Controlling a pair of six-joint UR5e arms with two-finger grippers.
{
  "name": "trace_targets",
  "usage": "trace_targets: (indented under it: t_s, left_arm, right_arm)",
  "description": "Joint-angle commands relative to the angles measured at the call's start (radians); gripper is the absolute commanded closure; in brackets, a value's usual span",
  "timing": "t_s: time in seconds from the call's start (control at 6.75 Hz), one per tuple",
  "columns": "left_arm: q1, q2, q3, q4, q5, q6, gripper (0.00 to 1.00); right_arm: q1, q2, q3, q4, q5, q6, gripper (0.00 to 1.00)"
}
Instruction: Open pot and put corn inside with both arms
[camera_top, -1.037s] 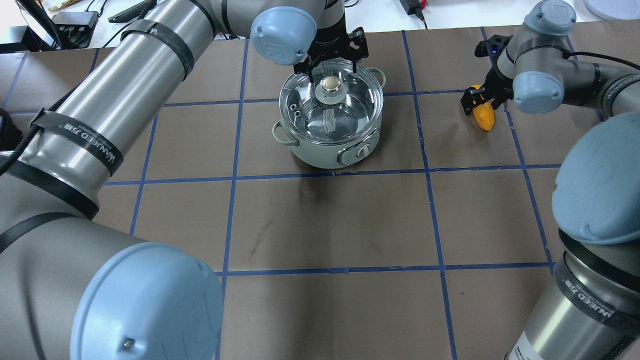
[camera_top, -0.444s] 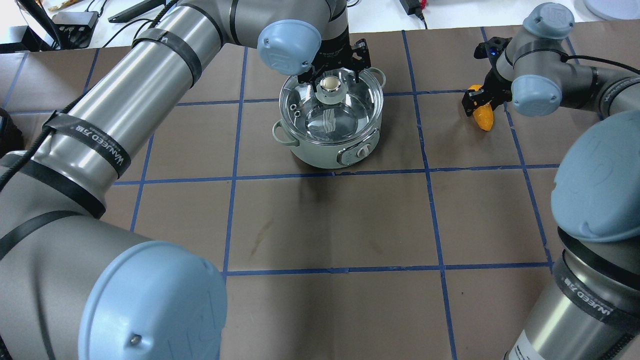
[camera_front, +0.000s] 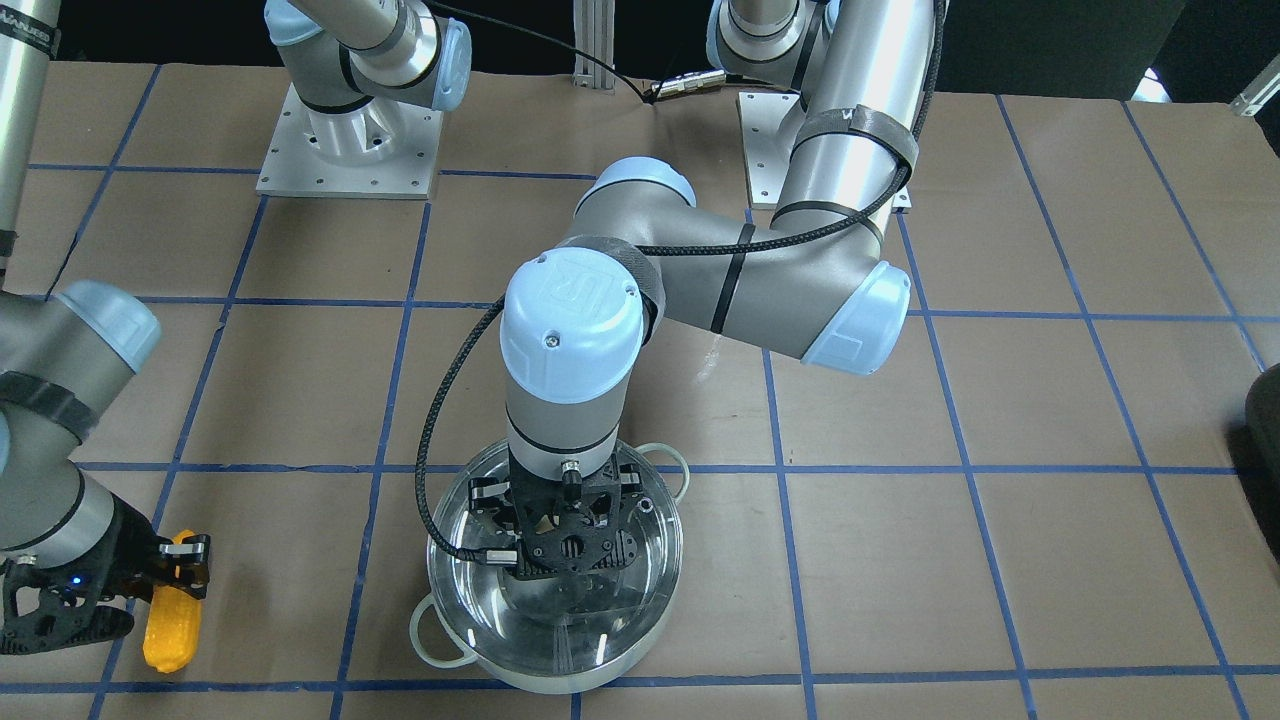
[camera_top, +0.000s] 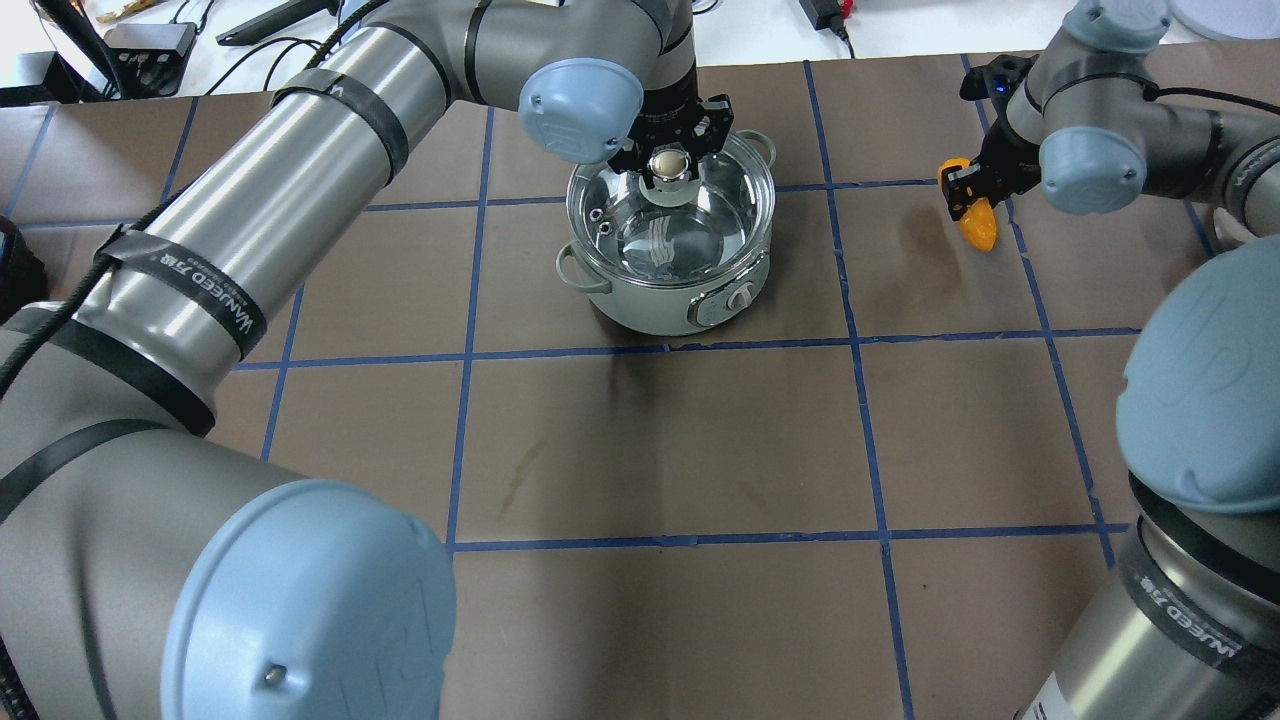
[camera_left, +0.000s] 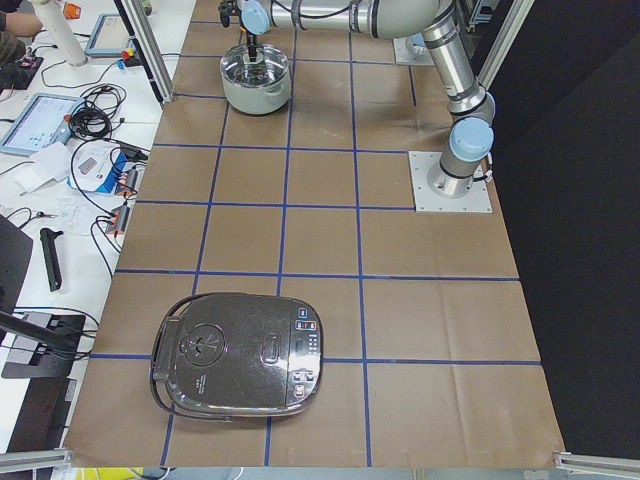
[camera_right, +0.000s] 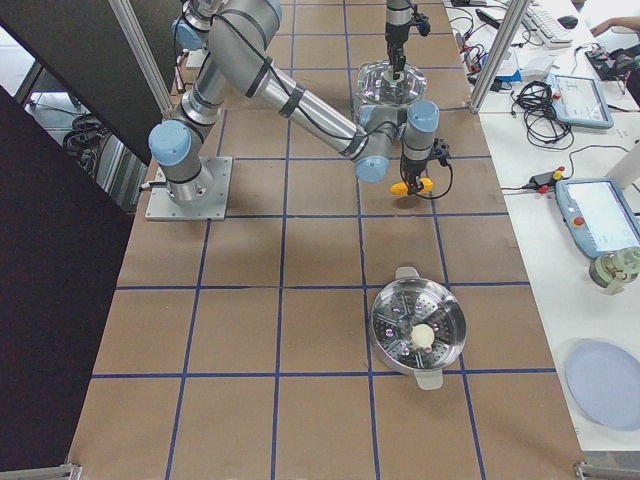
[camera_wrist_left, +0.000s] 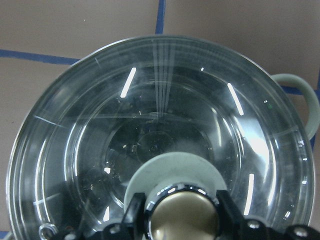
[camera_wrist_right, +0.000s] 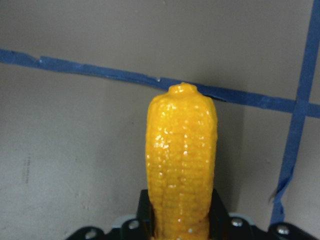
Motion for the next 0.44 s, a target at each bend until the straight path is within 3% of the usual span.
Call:
trace_targets:
  t_s: [0.0,0.15,0.3]
  left_arm:
    - [0.018,0.082,0.026,-0.074,0.004,0.005,0.85]
    - [0.086,0.172,0.029,-0.187,0.003,0.105,0.85]
    - [0.2,0.21,0.009,-0.218,0.003,0.27,0.85]
  right_arm:
    - [0.0,-0.195,-0.026,0.281,-0.001,0.006,0.82]
    - [0.009,-0.286,-0.016,0.368,-0.004,0.015,0.82]
    - [0.029,-0.322,-0.013,0.395,-0.003,0.074,0.82]
